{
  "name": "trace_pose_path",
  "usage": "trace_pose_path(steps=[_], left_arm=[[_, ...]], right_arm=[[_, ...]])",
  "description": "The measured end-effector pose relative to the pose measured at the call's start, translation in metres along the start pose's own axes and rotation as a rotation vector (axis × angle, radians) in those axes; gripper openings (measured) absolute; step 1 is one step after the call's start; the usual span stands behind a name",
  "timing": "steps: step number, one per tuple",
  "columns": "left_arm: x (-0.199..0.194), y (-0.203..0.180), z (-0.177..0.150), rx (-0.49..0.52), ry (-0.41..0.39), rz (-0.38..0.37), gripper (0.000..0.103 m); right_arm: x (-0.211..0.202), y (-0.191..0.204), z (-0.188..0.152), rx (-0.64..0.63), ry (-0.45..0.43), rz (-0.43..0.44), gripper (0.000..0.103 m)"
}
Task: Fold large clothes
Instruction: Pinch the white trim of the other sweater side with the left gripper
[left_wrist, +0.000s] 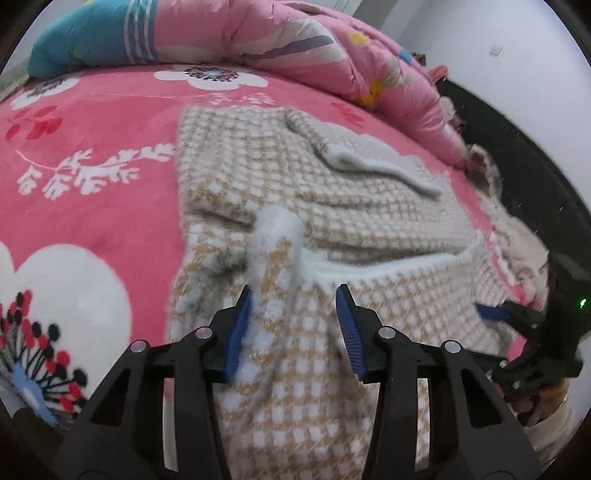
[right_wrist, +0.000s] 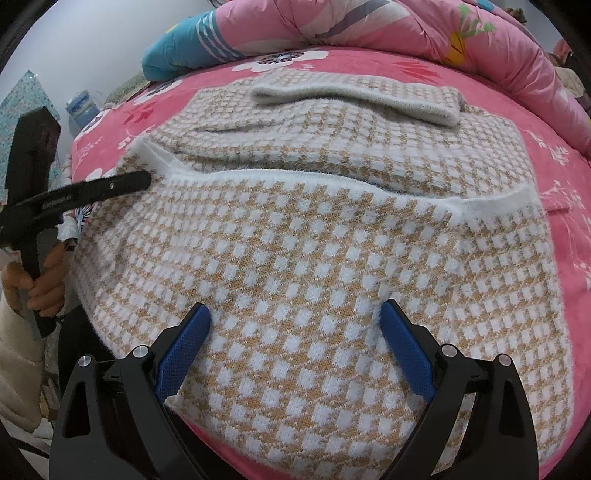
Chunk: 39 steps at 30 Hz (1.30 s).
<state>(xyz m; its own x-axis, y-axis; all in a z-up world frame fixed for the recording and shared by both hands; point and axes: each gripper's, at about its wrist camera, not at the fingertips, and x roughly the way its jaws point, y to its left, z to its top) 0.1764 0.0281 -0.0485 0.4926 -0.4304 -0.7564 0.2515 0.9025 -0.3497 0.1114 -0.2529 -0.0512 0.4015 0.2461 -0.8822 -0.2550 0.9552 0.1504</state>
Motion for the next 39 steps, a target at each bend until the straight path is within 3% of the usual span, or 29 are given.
trace_pose_path(steps=[3, 7, 12, 19, 28, 39], left_arm=[[0.01, -0.008, -0.005, 0.038, 0.065, 0.155, 0.043], [0.013, -0.029, -0.008, 0.093, 0.075, 0.296, 0.044], [0.015, -0.043, -0.015, 0.088, 0.057, 0.391, 0.044], [0.012, -0.046, -0.018, 0.064, 0.046, 0.417, 0.044], [0.015, -0.048, -0.018, 0.05, 0.043, 0.428, 0.044], [0.014, -0.049, -0.017, 0.055, 0.041, 0.437, 0.044]], right_arm=[[0.001, 0.0, 0.0, 0.0, 0.0, 0.001, 0.091], [0.0, 0.0, 0.0, 0.002, 0.0, -0.002, 0.091], [-0.011, 0.001, 0.002, -0.002, -0.025, -0.006, 0.091], [-0.02, 0.002, 0.006, 0.002, -0.053, -0.033, 0.091], [0.0, -0.004, 0.006, 0.029, 0.007, -0.025, 0.091], [-0.03, -0.053, 0.023, 0.112, -0.082, -0.139, 0.091]])
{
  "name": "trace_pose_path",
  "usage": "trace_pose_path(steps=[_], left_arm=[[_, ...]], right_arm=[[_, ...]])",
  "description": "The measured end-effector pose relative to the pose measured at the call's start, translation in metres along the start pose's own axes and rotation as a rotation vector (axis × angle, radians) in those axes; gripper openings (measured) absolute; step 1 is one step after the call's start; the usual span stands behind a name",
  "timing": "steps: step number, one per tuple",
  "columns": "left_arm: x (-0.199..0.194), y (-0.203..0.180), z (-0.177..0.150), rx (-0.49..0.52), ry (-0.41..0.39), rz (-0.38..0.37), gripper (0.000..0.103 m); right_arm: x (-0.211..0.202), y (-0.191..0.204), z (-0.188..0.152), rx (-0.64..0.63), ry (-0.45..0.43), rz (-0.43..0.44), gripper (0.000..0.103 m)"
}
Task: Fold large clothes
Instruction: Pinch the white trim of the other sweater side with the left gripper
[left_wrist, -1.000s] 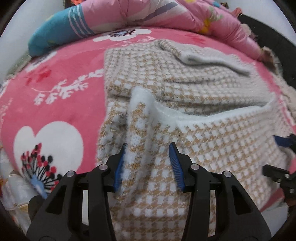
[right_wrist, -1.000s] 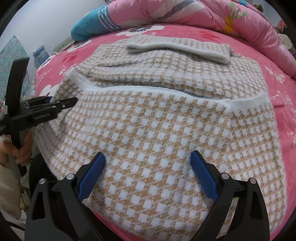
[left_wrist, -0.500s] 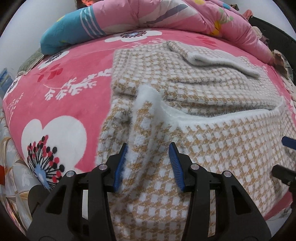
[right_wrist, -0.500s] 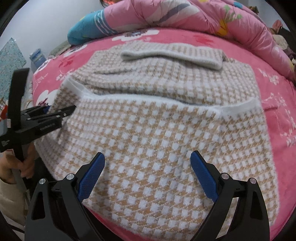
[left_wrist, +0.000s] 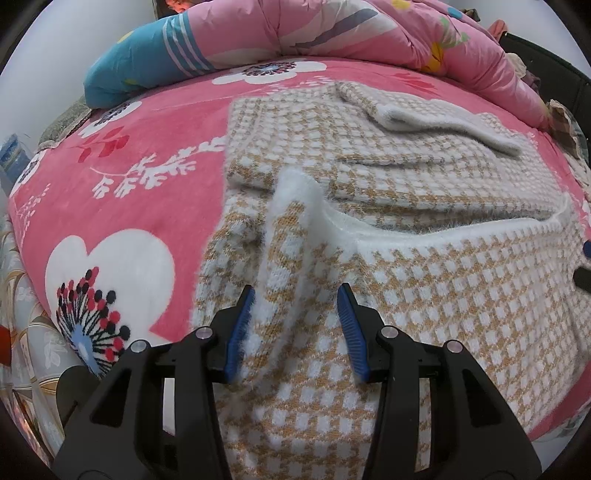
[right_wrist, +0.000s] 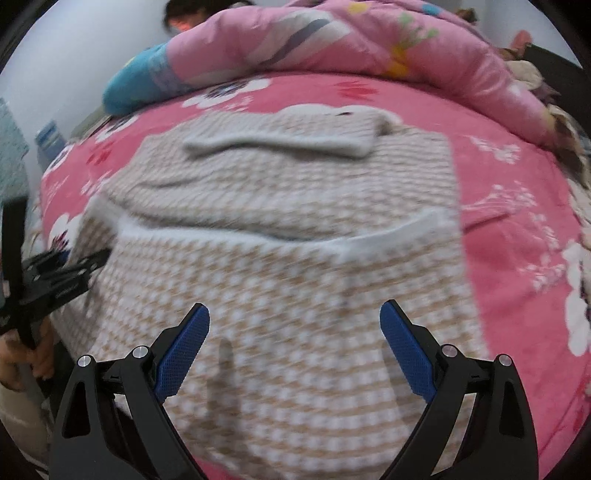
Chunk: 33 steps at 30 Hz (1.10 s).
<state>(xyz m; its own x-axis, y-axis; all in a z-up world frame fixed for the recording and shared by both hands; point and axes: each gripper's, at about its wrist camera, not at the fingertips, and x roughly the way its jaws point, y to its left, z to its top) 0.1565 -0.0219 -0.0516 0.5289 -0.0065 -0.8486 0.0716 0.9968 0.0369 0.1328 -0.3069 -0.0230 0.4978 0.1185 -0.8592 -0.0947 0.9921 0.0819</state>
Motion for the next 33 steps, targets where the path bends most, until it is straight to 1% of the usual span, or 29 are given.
trace_pose_path(steps=[6, 9, 16, 21, 25, 28, 30, 33], left_arm=[[0.0, -0.001, 0.0, 0.001, 0.003, -0.001, 0.045], [0.0, -0.001, 0.0, 0.002, 0.002, 0.0, 0.045], [-0.001, -0.001, 0.001, 0.002, 0.002, 0.005, 0.045], [-0.001, -0.001, 0.0, 0.002, 0.003, 0.005, 0.045], [-0.002, -0.001, 0.0, 0.003, 0.002, 0.006, 0.045], [-0.001, -0.002, 0.001, 0.003, 0.003, 0.006, 0.045], [-0.002, -0.001, 0.001, 0.003, 0.003, 0.007, 0.045], [-0.002, -0.001, 0.001, 0.004, 0.003, 0.009, 0.045]], right_arm=[[-0.003, -0.037, 0.009, 0.066, -0.019, -0.06, 0.091], [-0.001, -0.048, 0.013, 0.082, -0.023, -0.09, 0.091], [0.003, -0.068, 0.018, 0.117, -0.024, -0.117, 0.091], [0.005, -0.082, 0.018, 0.158, -0.02, -0.1, 0.091], [0.013, -0.092, 0.016, 0.198, 0.002, -0.08, 0.09], [0.016, -0.095, 0.014, 0.216, 0.022, -0.054, 0.084], [0.018, -0.094, 0.012, 0.22, 0.034, -0.04, 0.077], [0.016, -0.089, 0.008, 0.211, 0.042, -0.017, 0.073]])
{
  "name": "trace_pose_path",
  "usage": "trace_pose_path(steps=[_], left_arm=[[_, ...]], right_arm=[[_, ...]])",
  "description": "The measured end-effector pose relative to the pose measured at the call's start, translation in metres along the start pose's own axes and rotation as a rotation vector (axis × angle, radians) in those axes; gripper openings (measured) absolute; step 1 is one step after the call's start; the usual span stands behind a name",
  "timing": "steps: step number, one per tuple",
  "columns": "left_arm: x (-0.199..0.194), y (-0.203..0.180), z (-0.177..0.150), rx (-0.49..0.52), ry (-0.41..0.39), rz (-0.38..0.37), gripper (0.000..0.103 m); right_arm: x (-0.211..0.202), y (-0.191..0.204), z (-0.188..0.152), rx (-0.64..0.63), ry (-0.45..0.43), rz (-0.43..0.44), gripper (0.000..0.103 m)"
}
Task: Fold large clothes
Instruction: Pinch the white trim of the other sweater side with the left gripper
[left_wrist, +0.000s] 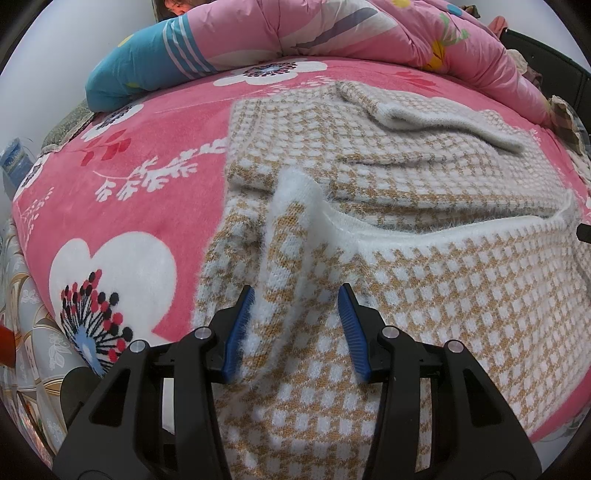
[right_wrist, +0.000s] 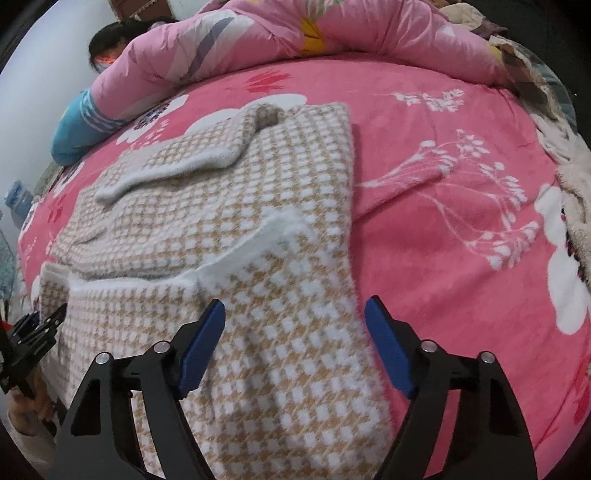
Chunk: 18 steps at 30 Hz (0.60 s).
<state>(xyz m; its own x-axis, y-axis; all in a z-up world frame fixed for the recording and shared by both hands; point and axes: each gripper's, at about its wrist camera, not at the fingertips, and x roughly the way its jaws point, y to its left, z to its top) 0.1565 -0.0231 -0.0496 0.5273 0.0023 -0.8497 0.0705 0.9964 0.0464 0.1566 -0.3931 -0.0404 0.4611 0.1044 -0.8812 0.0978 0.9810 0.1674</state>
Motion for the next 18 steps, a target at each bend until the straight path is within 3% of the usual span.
trace_pose_path(steps=[18], left_arm=[[0.0, -0.001, -0.001, 0.0, 0.0, 0.002, 0.045]], right_arm=[[-0.025, 0.021, -0.007, -0.065, -0.013, 0.015, 0.054]])
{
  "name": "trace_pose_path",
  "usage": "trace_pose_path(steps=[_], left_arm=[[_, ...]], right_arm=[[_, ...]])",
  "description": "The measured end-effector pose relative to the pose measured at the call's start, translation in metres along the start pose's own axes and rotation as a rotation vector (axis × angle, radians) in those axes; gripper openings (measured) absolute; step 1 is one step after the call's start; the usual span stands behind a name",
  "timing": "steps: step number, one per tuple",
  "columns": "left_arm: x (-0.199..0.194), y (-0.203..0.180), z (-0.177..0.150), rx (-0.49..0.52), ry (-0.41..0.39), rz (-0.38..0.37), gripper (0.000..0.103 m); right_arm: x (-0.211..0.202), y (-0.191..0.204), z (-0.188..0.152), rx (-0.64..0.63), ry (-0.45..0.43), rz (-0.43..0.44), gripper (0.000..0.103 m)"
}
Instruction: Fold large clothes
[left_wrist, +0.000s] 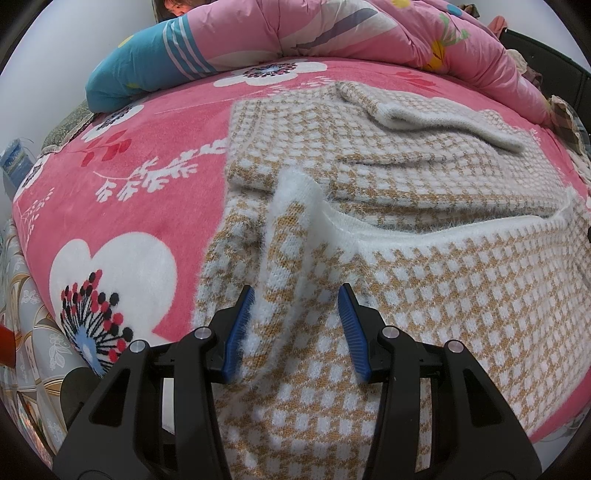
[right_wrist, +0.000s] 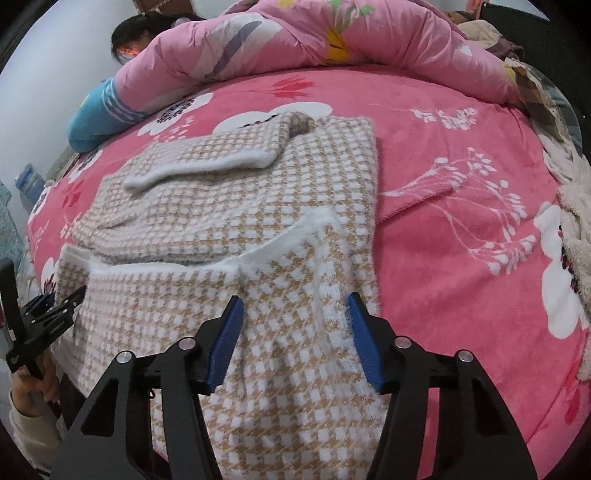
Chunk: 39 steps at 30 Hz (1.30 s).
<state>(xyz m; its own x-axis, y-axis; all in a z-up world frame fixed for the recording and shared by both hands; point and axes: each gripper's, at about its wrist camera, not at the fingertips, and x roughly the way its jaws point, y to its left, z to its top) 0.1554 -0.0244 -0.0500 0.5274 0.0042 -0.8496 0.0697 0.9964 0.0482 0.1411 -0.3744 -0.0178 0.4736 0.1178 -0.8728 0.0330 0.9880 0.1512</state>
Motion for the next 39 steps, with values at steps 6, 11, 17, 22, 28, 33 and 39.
trace_pose_path(steps=[6, 11, 17, 22, 28, 33, 39], left_arm=[[0.0, 0.0, 0.0, -0.001, 0.0, 0.001, 0.045], [-0.001, 0.0, 0.0, 0.0, -0.001, 0.002, 0.045], [0.0, -0.001, 0.0, -0.001, 0.0, 0.001, 0.045], [0.0, -0.002, 0.0, 0.001, -0.001, 0.005, 0.046], [-0.001, 0.0, 0.001, 0.0, -0.001, 0.007, 0.047], [-0.001, 0.001, 0.001, 0.004, -0.004, 0.01, 0.047], [-0.003, 0.012, 0.006, -0.007, -0.018, -0.004, 0.041]], right_arm=[[-0.006, 0.003, 0.0, -0.019, 0.004, 0.052, 0.044], [0.0, -0.004, 0.002, -0.021, 0.029, 0.095, 0.044], [0.021, -0.017, 0.015, 0.004, 0.058, 0.105, 0.044], [0.031, -0.019, 0.024, -0.004, 0.066, 0.107, 0.044], [0.038, -0.016, 0.027, -0.03, 0.063, 0.069, 0.039], [0.028, -0.014, 0.023, -0.042, 0.028, 0.005, 0.011], [0.0, -0.003, 0.016, -0.089, -0.057, -0.013, 0.009]])
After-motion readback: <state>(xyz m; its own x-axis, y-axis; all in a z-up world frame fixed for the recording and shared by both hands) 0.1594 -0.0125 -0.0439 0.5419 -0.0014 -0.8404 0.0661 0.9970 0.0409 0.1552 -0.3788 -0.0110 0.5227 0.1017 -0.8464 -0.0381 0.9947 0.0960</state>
